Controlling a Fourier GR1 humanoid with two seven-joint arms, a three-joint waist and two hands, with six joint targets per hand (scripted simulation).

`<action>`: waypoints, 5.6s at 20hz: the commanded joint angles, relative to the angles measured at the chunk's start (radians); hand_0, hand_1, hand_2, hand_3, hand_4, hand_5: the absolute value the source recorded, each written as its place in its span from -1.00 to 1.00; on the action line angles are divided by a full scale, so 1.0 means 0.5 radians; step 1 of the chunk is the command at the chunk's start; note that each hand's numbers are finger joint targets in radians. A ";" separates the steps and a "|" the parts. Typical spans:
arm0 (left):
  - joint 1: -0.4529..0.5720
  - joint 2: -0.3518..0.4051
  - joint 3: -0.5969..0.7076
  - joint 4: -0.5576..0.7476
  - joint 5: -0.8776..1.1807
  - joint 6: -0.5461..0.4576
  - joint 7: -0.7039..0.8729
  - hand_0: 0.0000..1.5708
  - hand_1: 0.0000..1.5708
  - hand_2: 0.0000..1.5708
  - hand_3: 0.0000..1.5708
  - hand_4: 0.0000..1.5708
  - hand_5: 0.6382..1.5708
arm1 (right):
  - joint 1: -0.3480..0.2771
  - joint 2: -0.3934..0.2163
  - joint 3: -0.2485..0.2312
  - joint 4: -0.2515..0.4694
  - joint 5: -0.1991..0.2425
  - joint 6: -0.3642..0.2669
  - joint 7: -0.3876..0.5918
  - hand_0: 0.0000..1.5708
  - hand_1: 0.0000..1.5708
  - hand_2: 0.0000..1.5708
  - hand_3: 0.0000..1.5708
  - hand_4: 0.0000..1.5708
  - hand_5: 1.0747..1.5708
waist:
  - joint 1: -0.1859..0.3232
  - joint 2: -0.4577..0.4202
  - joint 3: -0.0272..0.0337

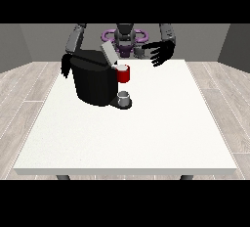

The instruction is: Insert the coffee pod into the coffee machine and close the lid

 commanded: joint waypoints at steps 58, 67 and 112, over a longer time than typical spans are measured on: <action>1.346 0.054 -0.128 -0.699 0.459 -0.271 -0.358 -1.00 -1.00 -1.00 -1.00 -0.62 1.00 | -0.469 0.312 0.471 -0.806 0.606 -0.706 0.620 -1.00 -1.00 -1.00 -1.00 -0.42 1.00 | 0.152 -0.094 0.001; 1.231 0.109 -0.092 -0.635 0.521 -0.302 -0.422 -1.00 -1.00 -1.00 -1.00 -0.53 1.00 | -0.730 0.252 0.339 -0.584 0.563 -0.722 0.502 -1.00 -1.00 -1.00 -1.00 -0.45 1.00 | 0.223 0.065 0.001; 1.080 0.071 -0.242 -0.226 0.449 -0.342 -0.630 -1.00 -1.00 -1.00 -1.00 -0.79 1.00 | -1.059 0.431 1.257 -0.482 0.569 -0.775 0.520 -1.00 -1.00 -1.00 -1.00 -0.37 1.00 | 0.449 -0.001 0.001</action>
